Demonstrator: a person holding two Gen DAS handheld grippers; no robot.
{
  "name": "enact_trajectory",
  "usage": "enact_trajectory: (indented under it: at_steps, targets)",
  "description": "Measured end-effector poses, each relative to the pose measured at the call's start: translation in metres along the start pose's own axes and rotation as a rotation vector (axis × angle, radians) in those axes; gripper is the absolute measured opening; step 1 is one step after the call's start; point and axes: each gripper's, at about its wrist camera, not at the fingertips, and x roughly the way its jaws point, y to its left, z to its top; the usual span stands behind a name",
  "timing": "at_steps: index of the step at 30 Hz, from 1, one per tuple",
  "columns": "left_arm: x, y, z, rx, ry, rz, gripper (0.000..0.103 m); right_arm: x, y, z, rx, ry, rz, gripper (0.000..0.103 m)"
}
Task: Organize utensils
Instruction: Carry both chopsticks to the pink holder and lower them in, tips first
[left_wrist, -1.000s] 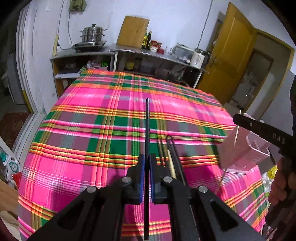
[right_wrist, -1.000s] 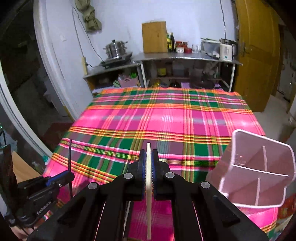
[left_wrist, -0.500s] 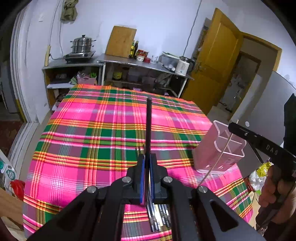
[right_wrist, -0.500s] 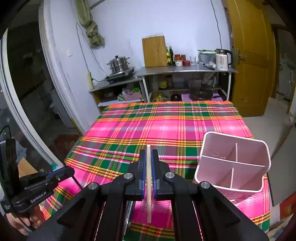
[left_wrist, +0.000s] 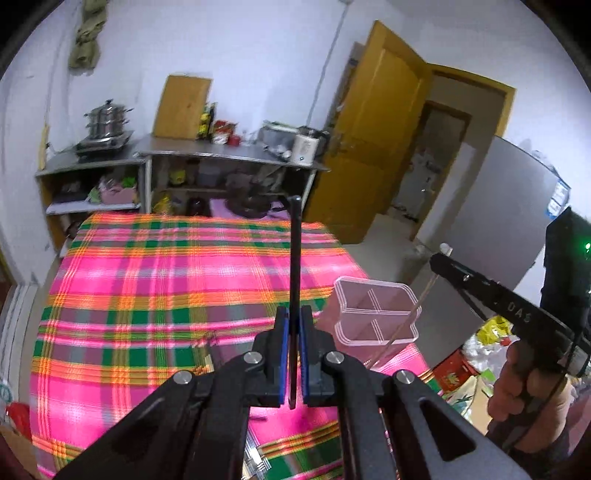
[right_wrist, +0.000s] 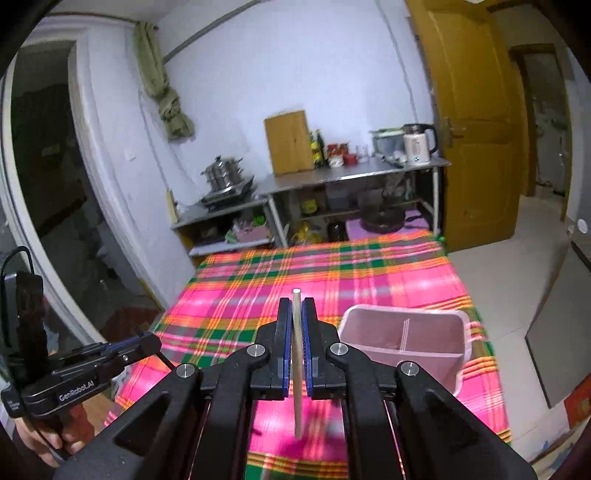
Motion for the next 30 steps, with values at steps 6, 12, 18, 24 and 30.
enact_trajectory:
  at_steps: [6,12,18,24,30]
  targets:
    - [0.02,-0.034,0.032,0.035,-0.032,-0.058,0.006,-0.014,-0.032,0.024,0.049,-0.067,-0.05,0.005]
    - [0.046,-0.048,0.048,0.029,-0.03,-0.1,0.006,-0.012,-0.056,0.04,0.102,-0.111,-0.071,0.005]
    - [0.075,-0.051,0.053,0.019,-0.013,-0.111,0.006,0.008,-0.077,0.038,0.147,-0.107,-0.074,0.005]
    - [0.107,-0.049,0.038,0.016,0.045,-0.113,0.006,0.039,-0.09,0.019,0.17,-0.04,-0.081,0.005]
    - [0.129,-0.045,0.021,0.012,0.112,-0.103,0.006,0.065,-0.099,-0.004,0.177,0.046,-0.078,0.005]
